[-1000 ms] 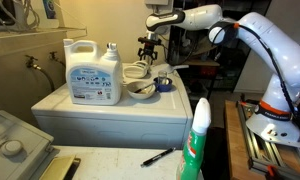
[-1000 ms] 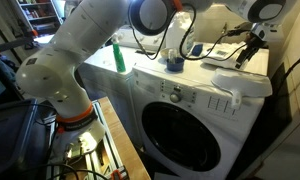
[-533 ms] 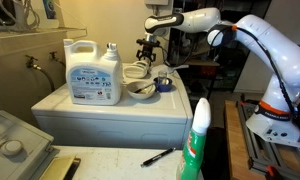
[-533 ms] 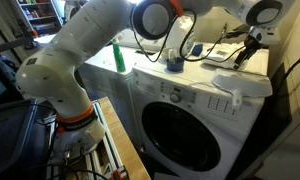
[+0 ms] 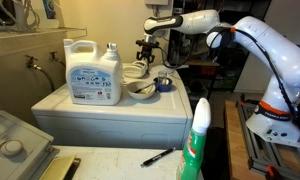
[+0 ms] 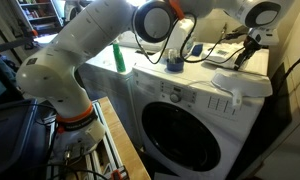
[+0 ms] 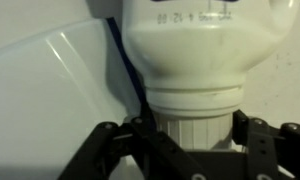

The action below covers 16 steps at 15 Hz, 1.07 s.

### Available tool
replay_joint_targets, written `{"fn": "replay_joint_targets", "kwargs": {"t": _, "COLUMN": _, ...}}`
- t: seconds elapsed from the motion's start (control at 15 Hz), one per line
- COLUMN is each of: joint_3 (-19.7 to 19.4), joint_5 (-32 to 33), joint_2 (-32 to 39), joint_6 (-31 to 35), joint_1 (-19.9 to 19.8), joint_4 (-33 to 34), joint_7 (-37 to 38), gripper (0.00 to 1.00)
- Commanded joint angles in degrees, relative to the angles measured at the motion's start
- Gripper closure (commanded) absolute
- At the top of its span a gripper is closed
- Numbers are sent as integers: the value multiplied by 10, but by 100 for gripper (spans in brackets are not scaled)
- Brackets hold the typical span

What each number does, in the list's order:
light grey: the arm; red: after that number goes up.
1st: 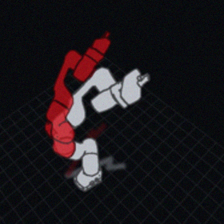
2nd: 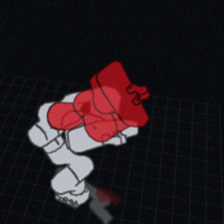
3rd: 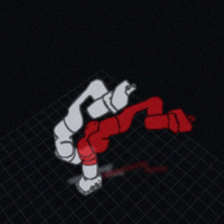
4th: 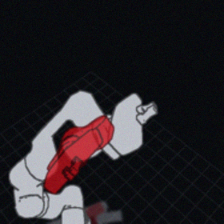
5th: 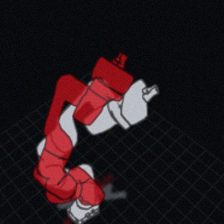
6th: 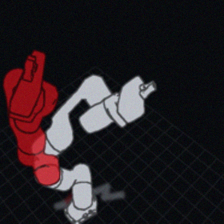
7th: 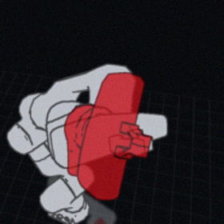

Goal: Put the bottle upright

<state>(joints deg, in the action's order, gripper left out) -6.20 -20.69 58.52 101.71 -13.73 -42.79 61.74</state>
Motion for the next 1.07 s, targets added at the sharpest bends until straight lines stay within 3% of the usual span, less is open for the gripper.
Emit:
{"fn": "replay_joint_targets", "kwargs": {"t": 0.0, "joint_3": -4, "joint_5": 8, "joint_2": 21, "joint_6": -6, "joint_1": -2, "joint_4": 31, "joint_7": -2, "gripper": 55}}
{"fn": "replay_joint_targets", "kwargs": {"t": 0.13, "joint_3": -3, "joint_5": 8, "joint_2": 18, "joint_6": -11, "joint_1": -2, "joint_4": 32, "joint_7": -4, "gripper": 62}}
{"fn": "replay_joint_targets", "kwargs": {"t": 0.53, "joint_3": -17, "joint_5": 59, "joint_2": -38, "joint_6": -23, "joint_1": 21, "joint_4": 30, "joint_7": -55, "gripper": 62}}
{"fn": "replay_joint_targets", "kwargs": {"t": 1.0, "joint_3": -12, "joint_5": 95, "joint_2": -101, "joint_6": 25, "joint_1": 58, "joint_4": 28, "joint_7": -124, "gripper": 62}}
